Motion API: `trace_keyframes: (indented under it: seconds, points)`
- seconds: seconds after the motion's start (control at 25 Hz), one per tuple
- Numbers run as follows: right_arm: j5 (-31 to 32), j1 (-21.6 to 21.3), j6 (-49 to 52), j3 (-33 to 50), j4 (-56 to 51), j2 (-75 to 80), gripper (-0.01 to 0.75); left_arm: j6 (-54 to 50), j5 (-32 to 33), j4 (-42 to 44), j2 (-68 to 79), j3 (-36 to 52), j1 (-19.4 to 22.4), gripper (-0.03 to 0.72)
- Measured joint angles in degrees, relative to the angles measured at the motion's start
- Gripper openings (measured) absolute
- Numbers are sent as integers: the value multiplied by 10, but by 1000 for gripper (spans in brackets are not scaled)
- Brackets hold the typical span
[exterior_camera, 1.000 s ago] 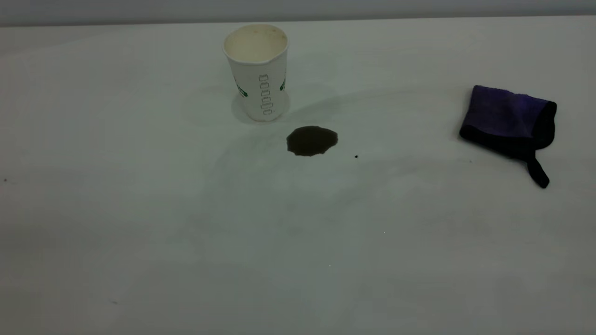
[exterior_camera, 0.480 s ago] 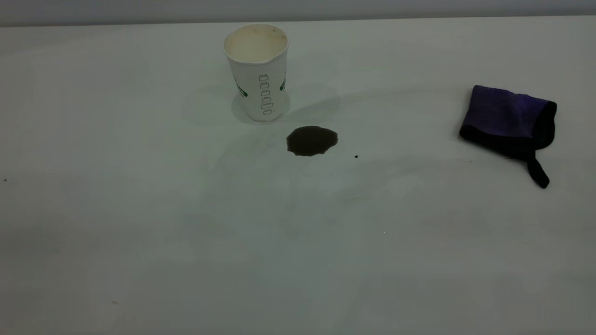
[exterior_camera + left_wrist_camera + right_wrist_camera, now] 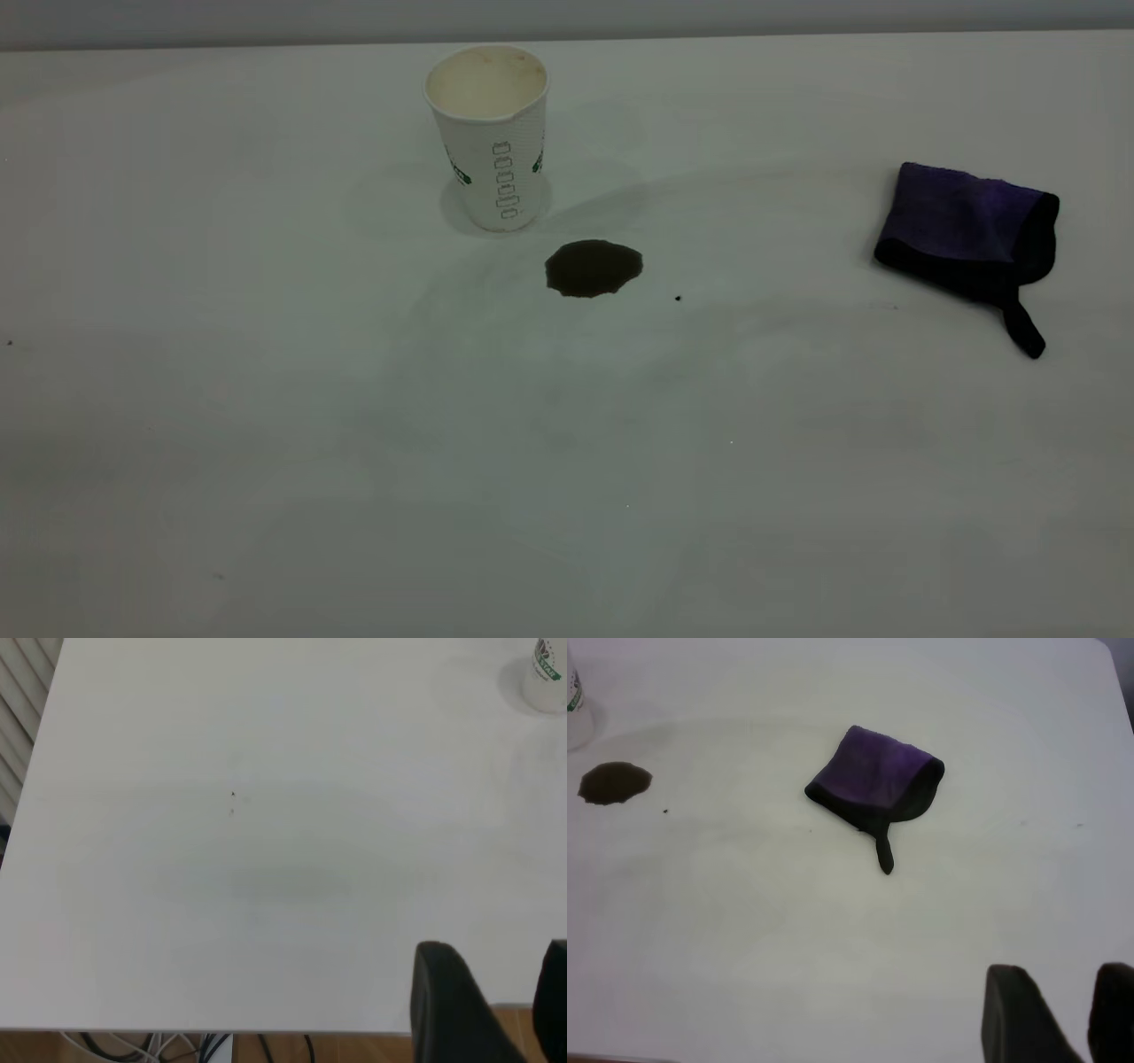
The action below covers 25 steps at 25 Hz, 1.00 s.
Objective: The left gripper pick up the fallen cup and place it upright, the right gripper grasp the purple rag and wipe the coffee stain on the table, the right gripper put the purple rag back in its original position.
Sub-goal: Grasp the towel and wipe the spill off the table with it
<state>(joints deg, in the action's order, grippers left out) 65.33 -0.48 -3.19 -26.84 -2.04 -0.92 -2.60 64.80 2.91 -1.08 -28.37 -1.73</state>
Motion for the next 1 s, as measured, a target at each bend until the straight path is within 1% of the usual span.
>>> trace_keyframes:
  seconds: [0.32, 0.44, 0.56, 0.6, 0.64, 0.68, 0.72, 0.76, 0.8, 0.88, 1.0]
  points:
    - [0, 0, 0, 0, 1, 0, 240, 0, 0, 0, 0, 0, 0, 306]
    - [-4, 0, 2, -3, -11, 4, 271, 0, 0, 0, 0, 0, 0, 306]
    - [-32, 0, 26, -18, -2, 73, 405, 0, 0, 0, 0, 0, 0, 306]
    - [-49, 0, 36, -24, 9, 123, 462, 0, 0, 0, 0, 0, 0, 306]
    - [-70, 0, 42, -32, 20, 163, 538, 0, 0, 0, 0, 0, 0, 306]
    - [-96, 0, 44, -42, 35, 213, 614, 0, 0, 0, 0, 0, 0, 306]
    - [-127, 0, 43, -49, 43, 264, 669, 0, 0, 0, 0, 0, 0, 306]
    - [-156, 0, 43, -59, 46, 317, 699, 0, 0, 0, 0, 0, 0, 306]
    - [-186, 0, 43, -67, 46, 360, 713, 0, 0, 0, 0, 0, 0, 306]
    - [-253, 0, 38, -91, 45, 466, 726, 0, 0, 0, 0, 0, 0, 306]
    - [-315, 0, 32, -126, 35, 618, 726, 0, 0, 0, 0, 0, 0, 306]
